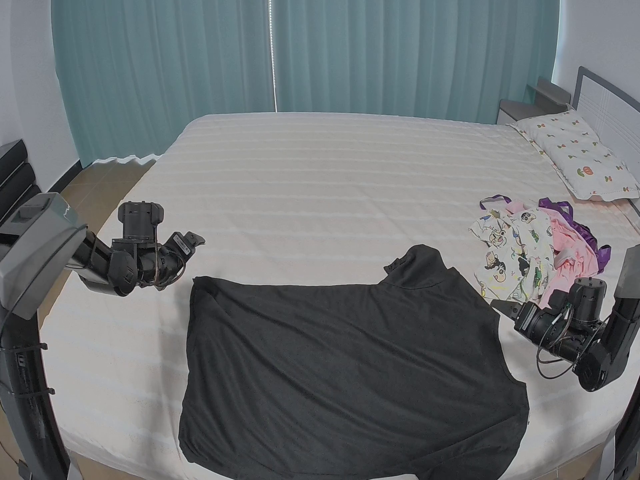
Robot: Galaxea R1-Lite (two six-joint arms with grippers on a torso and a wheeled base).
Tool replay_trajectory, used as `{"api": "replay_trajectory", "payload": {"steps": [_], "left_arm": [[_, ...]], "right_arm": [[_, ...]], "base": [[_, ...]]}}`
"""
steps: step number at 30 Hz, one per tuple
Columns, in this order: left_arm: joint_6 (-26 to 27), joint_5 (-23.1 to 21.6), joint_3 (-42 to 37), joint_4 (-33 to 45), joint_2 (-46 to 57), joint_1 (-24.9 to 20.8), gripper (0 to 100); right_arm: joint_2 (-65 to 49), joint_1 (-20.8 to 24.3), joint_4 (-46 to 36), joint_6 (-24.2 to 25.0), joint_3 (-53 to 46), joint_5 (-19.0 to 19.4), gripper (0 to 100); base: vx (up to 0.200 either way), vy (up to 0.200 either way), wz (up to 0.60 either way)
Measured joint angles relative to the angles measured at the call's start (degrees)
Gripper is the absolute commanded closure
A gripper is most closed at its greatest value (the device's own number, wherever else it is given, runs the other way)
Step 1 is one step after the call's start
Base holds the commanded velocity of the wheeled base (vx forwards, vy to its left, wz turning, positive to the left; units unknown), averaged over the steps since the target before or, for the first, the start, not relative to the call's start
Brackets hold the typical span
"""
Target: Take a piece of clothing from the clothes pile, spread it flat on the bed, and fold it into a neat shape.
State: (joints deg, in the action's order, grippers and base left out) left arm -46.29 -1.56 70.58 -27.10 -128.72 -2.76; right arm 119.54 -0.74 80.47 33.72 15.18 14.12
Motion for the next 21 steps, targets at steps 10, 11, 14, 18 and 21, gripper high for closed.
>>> {"api": "replay_trajectory", "payload": {"steps": [10, 11, 14, 18, 21], "left_arm": [[-5.96, -6.29, -11.57, 1.00, 10.23, -0.38, 0], [-6.58, -7.17, -13.09, 0.99, 11.24, -0.52, 0], [-7.94, -9.00, -17.16, 0.52, 13.67, -0.85, 0], [-10.48, -10.91, -23.20, -2.23, 16.48, -1.32, 0], [-12.29, -11.90, -27.21, -5.46, 17.86, -1.65, 0]], "right_arm": [[-3.86, 5.62, -18.75, 5.14, 14.23, -0.40, 0], [-4.08, 6.47, -21.76, 6.62, 17.53, -0.79, 0], [-3.94, 8.53, -27.87, 9.58, 25.72, -2.55, 0], [-2.06, 11.59, -34.63, 12.64, 37.33, -6.11, 0], [0.57, 14.25, -38.95, 14.51, 45.93, -9.52, 0]], "base": [[0.000, 0.000, 0.00], [0.000, 0.000, 0.00], [0.000, 0.000, 0.00], [0.000, 0.000, 0.00], [0.000, 0.000, 0.00]]}}
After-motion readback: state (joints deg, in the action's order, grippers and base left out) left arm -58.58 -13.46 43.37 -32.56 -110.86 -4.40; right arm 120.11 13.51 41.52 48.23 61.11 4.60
